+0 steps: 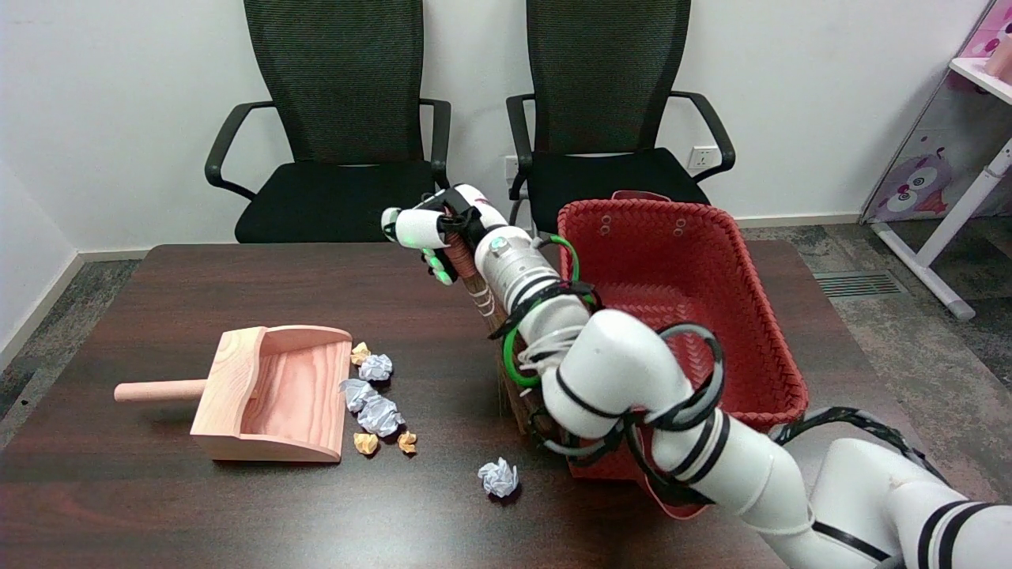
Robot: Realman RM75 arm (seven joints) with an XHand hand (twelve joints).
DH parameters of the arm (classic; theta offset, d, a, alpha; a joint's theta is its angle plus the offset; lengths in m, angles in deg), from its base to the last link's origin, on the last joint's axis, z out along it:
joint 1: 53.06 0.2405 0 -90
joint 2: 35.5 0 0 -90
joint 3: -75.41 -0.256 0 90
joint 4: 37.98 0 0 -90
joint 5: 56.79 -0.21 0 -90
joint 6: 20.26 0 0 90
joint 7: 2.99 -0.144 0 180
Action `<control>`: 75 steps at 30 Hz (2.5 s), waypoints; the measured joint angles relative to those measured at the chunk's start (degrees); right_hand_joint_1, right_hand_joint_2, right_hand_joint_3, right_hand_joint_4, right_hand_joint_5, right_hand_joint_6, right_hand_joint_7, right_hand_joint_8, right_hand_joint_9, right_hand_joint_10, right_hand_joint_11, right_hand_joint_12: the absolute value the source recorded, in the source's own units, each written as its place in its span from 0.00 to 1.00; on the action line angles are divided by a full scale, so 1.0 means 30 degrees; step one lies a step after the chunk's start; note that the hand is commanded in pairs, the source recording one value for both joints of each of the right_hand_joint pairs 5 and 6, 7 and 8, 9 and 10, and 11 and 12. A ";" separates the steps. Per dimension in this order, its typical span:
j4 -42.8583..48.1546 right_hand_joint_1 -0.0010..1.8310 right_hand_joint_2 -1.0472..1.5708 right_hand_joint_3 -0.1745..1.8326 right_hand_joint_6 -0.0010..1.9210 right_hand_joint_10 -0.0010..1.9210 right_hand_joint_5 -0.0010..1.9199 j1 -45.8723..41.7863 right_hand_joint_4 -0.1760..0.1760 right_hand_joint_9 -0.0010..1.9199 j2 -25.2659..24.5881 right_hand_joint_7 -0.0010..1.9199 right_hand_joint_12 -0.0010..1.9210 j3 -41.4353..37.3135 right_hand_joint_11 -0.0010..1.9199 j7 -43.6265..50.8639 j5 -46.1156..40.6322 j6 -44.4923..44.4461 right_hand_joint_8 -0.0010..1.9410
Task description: Sweep the paper ball into the dustpan.
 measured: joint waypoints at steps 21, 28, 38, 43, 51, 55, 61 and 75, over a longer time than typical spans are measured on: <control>-0.0365 0.55 1.00 0.80 1.00 1.00 1.00 -0.0037 1.00 1.00 -0.1123 1.00 1.00 0.2905 1.00 -0.4646 0.3952 -0.2771 0.99; -0.0641 0.56 1.00 0.77 1.00 1.00 1.00 -0.0126 1.00 1.00 -0.1108 1.00 1.00 0.3391 1.00 -0.4948 0.4333 -0.2939 0.99; -0.1454 0.56 1.00 0.74 1.00 1.00 1.00 -0.0250 1.00 1.00 -0.0773 1.00 1.00 0.3851 1.00 -0.4310 0.4654 -0.2812 0.99; -0.2015 0.56 1.00 0.73 1.00 1.00 1.00 -0.0475 1.00 1.00 -0.0603 1.00 1.00 0.3996 1.00 -0.3540 0.4836 -0.2794 0.99; -0.2681 0.56 1.00 0.73 1.00 1.00 1.00 -0.0970 1.00 1.00 -0.0444 1.00 1.00 0.4093 1.00 -0.2757 0.5209 -0.2832 0.99; -0.2678 0.56 1.00 0.74 1.00 1.00 1.00 -0.1070 1.00 1.00 -0.0444 1.00 1.00 0.4116 1.00 -0.2595 0.5330 -0.2720 0.99; -0.2048 0.56 1.00 0.77 1.00 1.00 1.00 -0.0947 1.00 1.00 -0.0616 1.00 1.00 0.4172 1.00 -0.2709 0.5455 -0.2159 0.99; 0.0398 0.55 1.00 0.82 1.00 1.00 1.00 -0.0235 1.00 1.00 -0.1776 1.00 1.00 0.4456 1.00 -0.3642 0.6168 -0.0814 0.99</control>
